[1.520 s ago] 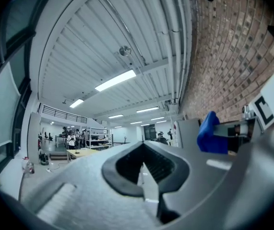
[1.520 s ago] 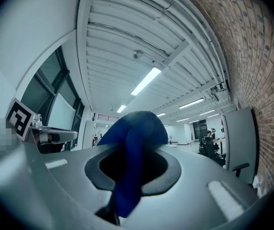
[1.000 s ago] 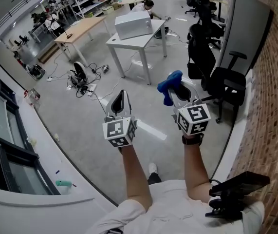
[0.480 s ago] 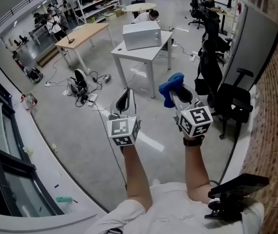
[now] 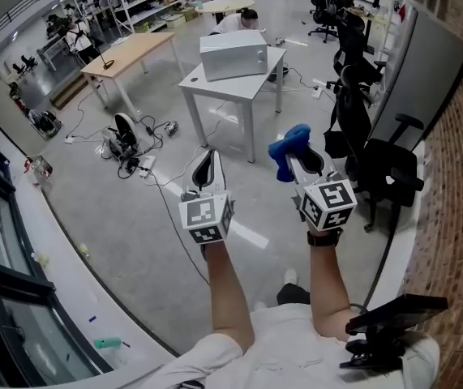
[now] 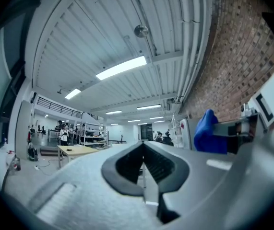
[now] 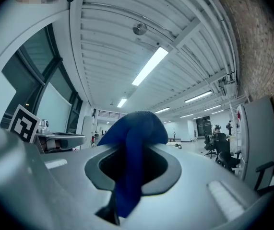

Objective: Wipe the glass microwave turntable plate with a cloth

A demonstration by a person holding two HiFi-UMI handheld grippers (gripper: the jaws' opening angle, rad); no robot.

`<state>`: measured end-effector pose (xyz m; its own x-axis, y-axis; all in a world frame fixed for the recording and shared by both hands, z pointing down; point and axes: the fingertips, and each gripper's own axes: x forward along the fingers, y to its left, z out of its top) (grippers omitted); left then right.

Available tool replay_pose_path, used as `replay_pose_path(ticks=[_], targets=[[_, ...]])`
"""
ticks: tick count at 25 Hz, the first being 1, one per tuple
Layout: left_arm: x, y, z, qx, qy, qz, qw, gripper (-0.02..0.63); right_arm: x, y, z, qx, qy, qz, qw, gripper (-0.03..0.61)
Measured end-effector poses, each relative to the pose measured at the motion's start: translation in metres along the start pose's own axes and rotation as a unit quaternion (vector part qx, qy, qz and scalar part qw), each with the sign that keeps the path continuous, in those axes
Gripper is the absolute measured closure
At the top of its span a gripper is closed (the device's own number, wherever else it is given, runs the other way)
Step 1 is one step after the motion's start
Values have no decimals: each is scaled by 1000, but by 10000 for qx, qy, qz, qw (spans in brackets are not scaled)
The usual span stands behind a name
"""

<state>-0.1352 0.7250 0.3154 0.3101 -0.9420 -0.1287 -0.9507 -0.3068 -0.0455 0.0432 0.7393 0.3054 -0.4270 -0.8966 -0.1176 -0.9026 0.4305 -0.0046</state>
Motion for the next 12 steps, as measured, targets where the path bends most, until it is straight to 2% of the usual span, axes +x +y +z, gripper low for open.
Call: replay_pose_path(ticks=[7,12], targets=[[58,18,-5,-150,-107,114,9998,612,59,-28,-13,86,-70,247,9996,511],[109,15,14,7,-379,206,9991,612,99,-62,-2,102,-299,406,9987,511]])
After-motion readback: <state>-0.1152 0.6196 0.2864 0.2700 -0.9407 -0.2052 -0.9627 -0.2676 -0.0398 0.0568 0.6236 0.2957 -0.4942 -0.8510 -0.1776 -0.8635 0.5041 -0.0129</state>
